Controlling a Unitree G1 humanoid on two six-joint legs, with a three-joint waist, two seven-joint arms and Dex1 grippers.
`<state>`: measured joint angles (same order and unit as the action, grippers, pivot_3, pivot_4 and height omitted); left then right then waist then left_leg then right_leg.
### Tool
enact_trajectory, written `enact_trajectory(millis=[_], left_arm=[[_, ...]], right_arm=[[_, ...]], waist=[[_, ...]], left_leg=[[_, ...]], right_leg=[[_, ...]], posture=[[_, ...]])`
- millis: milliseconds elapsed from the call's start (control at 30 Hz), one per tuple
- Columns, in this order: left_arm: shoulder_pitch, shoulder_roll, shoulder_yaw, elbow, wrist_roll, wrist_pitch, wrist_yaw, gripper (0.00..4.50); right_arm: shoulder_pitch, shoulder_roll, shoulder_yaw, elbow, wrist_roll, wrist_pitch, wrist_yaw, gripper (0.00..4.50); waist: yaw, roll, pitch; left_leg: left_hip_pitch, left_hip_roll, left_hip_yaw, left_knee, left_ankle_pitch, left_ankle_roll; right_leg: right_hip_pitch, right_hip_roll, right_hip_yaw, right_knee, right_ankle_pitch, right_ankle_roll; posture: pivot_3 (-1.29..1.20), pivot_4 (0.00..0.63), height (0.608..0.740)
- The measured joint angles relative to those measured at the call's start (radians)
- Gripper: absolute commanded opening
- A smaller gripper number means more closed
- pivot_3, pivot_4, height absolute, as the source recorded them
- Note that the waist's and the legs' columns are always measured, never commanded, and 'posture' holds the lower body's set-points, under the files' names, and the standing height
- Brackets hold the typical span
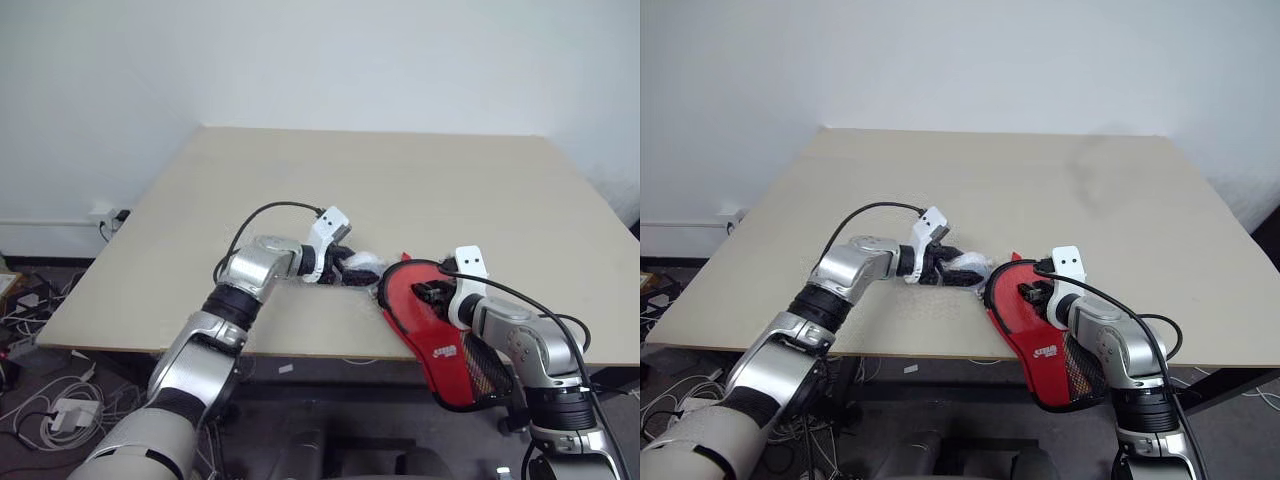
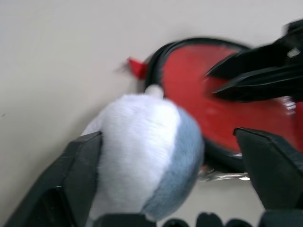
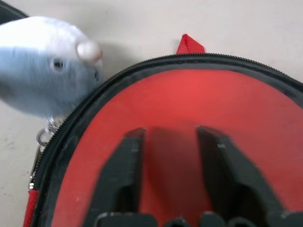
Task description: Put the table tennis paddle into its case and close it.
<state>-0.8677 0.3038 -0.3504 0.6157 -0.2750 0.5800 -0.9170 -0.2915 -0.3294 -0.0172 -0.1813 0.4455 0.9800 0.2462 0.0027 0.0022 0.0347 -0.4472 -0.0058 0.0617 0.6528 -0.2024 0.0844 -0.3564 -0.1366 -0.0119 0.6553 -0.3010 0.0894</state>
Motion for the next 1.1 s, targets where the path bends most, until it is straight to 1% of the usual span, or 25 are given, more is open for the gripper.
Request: enact_trajectory(millis=[133, 167, 367, 467, 533, 567, 700, 833, 900, 933, 1100], left_arm=[[-0.015, -0.034, 0.000, 0.089, 0.074, -0.053, -0.001, 4.50], [-0.016, -0.044, 0.002, 0.102, 0.084, -0.062, -0.001, 4.50], [-0.028, -0.078, 0.032, 0.148, 0.120, -0.081, -0.012, 4.50], [-0.042, -0.100, 0.055, 0.188, 0.141, -0.092, 0.004, 3.90], [-0.049, -0.106, 0.064, 0.205, 0.146, -0.099, 0.010, 3.29], [-0.049, -0.107, 0.066, 0.207, 0.146, -0.101, 0.006, 2.89], [-0.049, -0.112, 0.078, 0.207, 0.149, -0.089, -0.010, 1.69], [-0.053, -0.115, 0.089, 0.212, 0.154, -0.085, -0.020, 0.78], [-0.064, -0.119, 0.098, 0.227, 0.159, -0.085, -0.018, 0.46], [-0.074, -0.121, 0.101, 0.240, 0.162, -0.086, -0.014, 0.34], [-0.142, -0.148, 0.129, 0.356, 0.180, -0.101, 0.035, 0.29]], right_arm=[[0.010, -0.003, 0.013, -0.016, -0.013, -0.006, 0.018, 4.40], [0.015, -0.003, 0.020, -0.025, -0.016, -0.007, 0.020, 4.45], [0.020, -0.003, 0.027, -0.035, -0.022, 0.001, 0.020, 4.45], [0.014, 0.004, 0.013, -0.030, -0.019, 0.022, 0.018, 4.50], [0.005, 0.010, 0.001, -0.024, -0.017, 0.040, 0.016, 4.11], [0.000, 0.011, -0.003, -0.018, -0.018, 0.046, 0.011, 3.84], [-0.009, 0.011, -0.006, 0.001, -0.043, 0.046, -0.003, 2.43], [-0.003, -0.007, 0.015, -0.001, -0.073, 0.036, 0.001, 0.94], [0.003, -0.021, 0.038, -0.006, -0.094, 0.025, 0.011, 0.25], [0.009, -0.035, 0.056, -0.013, -0.102, 0.021, 0.020, 0.00], [0.034, -0.101, 0.170, -0.070, -0.157, -0.008, 0.070, 0.00]], waist=[[0.004, -0.001, -0.001], [0.005, -0.001, -0.001], [0.006, -0.002, -0.001], [0.007, -0.003, -0.002], [0.007, -0.003, -0.002], [0.007, -0.003, -0.002], [0.007, -0.003, -0.002], [0.006, -0.003, -0.002], [0.006, -0.004, -0.002], [0.006, -0.004, -0.002], [0.005, -0.007, -0.003]], left_leg=[[0.000, 0.000, -0.001, 0.002, -0.001, 0.002], [0.000, 0.000, -0.001, 0.002, -0.002, 0.003], [0.000, 0.001, -0.002, 0.006, -0.004, 0.006], [0.000, 0.001, -0.003, 0.006, -0.004, 0.007], [0.000, 0.001, -0.003, 0.007, -0.005, 0.007], [0.000, 0.002, -0.004, 0.007, -0.005, 0.007], [0.000, 0.002, -0.004, 0.007, -0.005, 0.007], [0.000, 0.001, -0.004, 0.007, -0.005, 0.006], [0.000, 0.000, -0.004, 0.007, -0.005, 0.007], [0.000, 0.000, -0.004, 0.007, -0.005, 0.007], [0.000, 0.000, -0.006, 0.008, -0.005, 0.007]], right_leg=[[0.001, 0.000, 0.000, 0.000, 0.000, 0.000], [0.001, 0.000, 0.000, 0.001, 0.000, 0.000], [0.002, 0.000, -0.001, 0.001, 0.000, 0.000], [0.003, 0.000, -0.002, 0.001, 0.000, 0.000], [0.003, 0.000, -0.002, 0.001, 0.000, 0.000], [0.003, -0.001, -0.002, 0.001, 0.000, 0.000], [0.003, -0.001, -0.002, 0.002, 0.000, 0.000], [0.003, -0.001, -0.002, 0.002, 0.000, 0.000], [0.003, 0.000, -0.002, 0.002, 0.000, 0.000], [0.003, 0.000, -0.002, 0.002, 0.000, 0.000], [0.004, 0.000, -0.003, 0.002, 0.000, 0.000]], posture=[[0.00, 0.000, 0.715], [0.00, 0.000, 0.715], [0.00, 0.000, 0.715], [0.00, 0.000, 0.715], [0.00, 0.000, 0.715], [0.00, 0.000, 0.715], [0.00, 0.000, 0.715], [0.00, 0.000, 0.715], [0.00, 0.000, 0.715], [0.00, 0.000, 0.715], [0.00, 0.000, 0.715]])
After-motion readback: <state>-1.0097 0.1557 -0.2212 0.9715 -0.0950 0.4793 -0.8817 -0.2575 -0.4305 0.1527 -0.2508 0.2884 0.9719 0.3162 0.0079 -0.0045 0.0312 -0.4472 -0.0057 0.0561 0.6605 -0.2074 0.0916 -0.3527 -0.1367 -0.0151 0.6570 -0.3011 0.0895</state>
